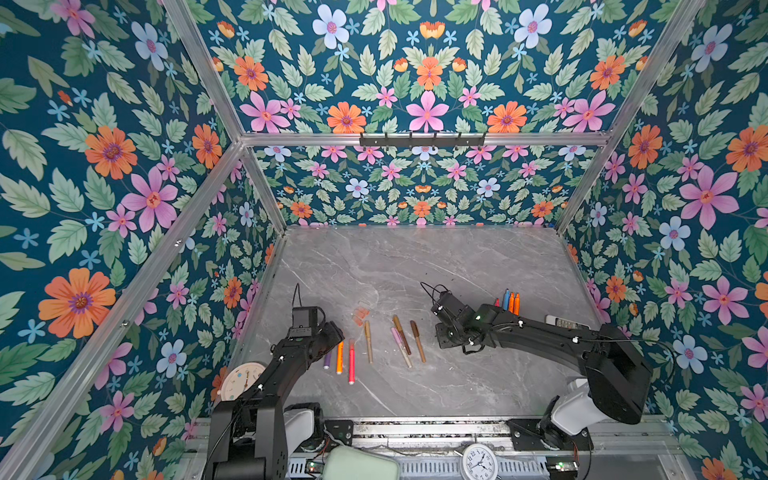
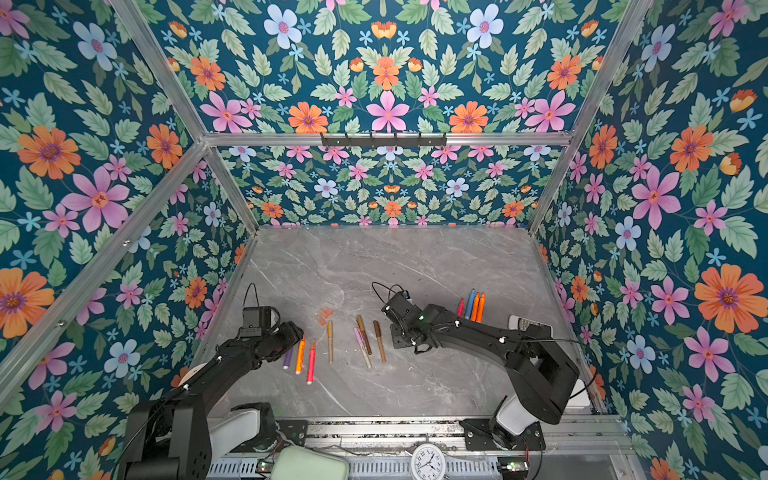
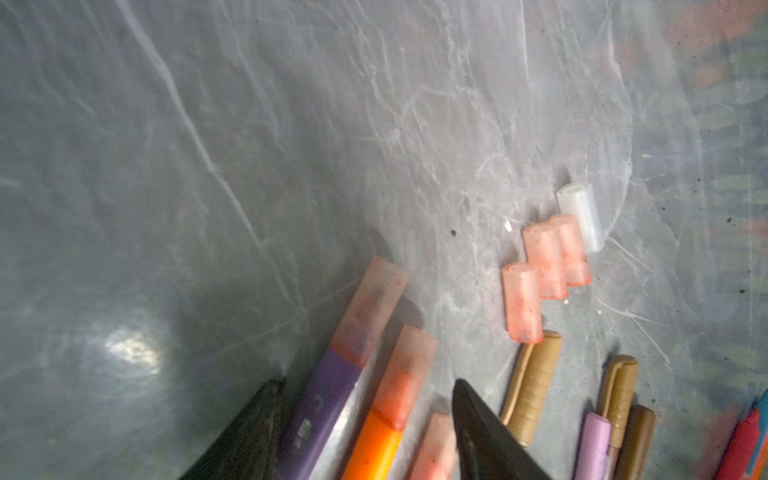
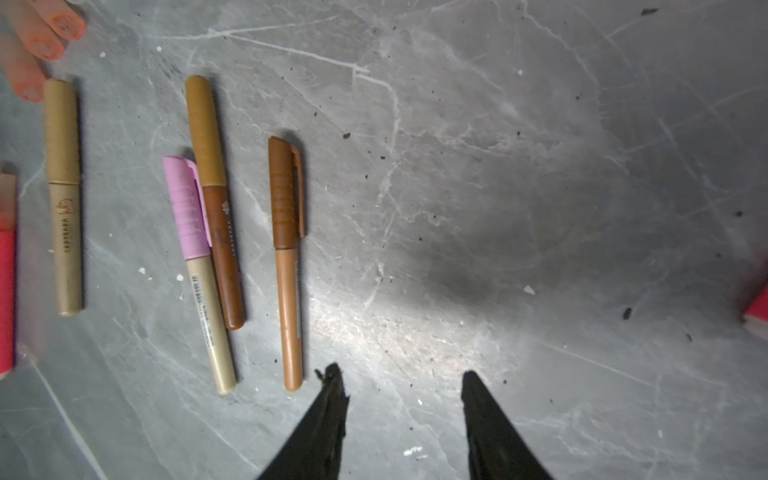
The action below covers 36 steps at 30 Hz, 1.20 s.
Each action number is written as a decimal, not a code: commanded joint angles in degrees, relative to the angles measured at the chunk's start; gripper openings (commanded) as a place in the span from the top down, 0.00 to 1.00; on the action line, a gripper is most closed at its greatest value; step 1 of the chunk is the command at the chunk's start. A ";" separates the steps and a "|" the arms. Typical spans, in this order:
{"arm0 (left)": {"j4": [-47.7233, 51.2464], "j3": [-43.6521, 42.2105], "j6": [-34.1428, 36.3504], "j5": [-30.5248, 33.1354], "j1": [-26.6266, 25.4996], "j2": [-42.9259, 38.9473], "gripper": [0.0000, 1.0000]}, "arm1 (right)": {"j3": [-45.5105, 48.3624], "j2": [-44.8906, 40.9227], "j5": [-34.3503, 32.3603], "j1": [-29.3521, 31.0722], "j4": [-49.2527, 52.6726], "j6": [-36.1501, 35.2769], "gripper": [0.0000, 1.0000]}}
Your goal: Open the pen caps
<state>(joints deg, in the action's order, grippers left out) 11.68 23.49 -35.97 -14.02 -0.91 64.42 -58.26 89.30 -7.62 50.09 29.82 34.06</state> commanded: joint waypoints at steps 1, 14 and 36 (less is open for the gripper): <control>0.72 -0.41 -2.80 -1.28 -2.28 -0.31 0.34 | -0.45 0.18 -0.12 -0.02 0.30 -0.66 0.54; -0.66 -0.28 -12.05 1.28 -15.63 -1.26 0.34 | 0.93 -1.32 -0.72 0.01 0.94 -0.31 0.54; -1.40 -2.51 -18.06 2.53 -23.49 -3.67 0.33 | 0.59 -0.47 7.13 1.27 -2.01 -1.47 0.54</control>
<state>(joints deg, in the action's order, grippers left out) 9.91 21.52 -53.80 -11.66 -24.29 61.23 -57.17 87.70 -5.78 50.37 29.85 33.85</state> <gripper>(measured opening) 0.665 0.456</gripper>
